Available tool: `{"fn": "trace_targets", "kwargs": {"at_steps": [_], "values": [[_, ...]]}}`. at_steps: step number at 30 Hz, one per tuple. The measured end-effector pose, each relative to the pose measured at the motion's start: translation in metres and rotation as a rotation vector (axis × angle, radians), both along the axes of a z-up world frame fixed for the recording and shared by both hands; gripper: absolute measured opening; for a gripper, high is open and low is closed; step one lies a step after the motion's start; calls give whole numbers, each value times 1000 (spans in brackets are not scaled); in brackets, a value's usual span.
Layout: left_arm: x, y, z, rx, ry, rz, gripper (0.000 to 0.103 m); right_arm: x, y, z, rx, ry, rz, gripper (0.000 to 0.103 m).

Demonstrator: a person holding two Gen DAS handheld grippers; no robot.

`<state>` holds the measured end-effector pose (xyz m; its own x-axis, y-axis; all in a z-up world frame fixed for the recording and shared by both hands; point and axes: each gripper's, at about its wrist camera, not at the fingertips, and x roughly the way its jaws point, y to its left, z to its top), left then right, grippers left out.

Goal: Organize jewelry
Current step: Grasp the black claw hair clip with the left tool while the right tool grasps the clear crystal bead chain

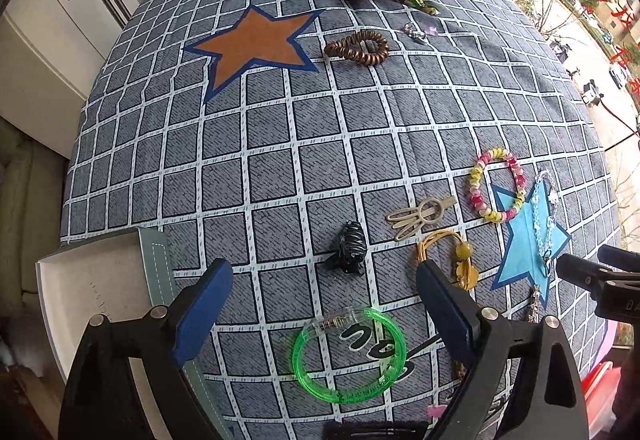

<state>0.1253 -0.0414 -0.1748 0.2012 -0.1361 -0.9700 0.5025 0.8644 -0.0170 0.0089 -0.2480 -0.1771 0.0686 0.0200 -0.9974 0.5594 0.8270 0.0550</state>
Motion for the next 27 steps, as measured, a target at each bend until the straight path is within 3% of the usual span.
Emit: {"fn": "trace_targets", "kwargs": {"at_steps": [4,6,9,12,14,16,18,27], "values": [[5,-4,-16,2,39,-9,80,12,5,-17,-15,11,22,98],[5,-7,-22,5,52,-27,60,16,7,-25,-10,17,23,92],[5,-10,-27,-4,70,-38,41,20,10,-33,-35,24,23,86],[4,-11,-30,-20,81,-37,34,22,12,-36,-69,33,41,81],[2,-10,-32,-33,82,-39,34,24,13,-37,-78,22,48,71],[1,-9,-31,-43,77,-44,34,24,20,-32,-88,10,65,50],[-3,-10,-29,-63,71,-43,34,25,22,-25,-89,5,85,8],[-2,-9,11,-154,59,-35,34,10,9,0,16,-79,15,6]]}}
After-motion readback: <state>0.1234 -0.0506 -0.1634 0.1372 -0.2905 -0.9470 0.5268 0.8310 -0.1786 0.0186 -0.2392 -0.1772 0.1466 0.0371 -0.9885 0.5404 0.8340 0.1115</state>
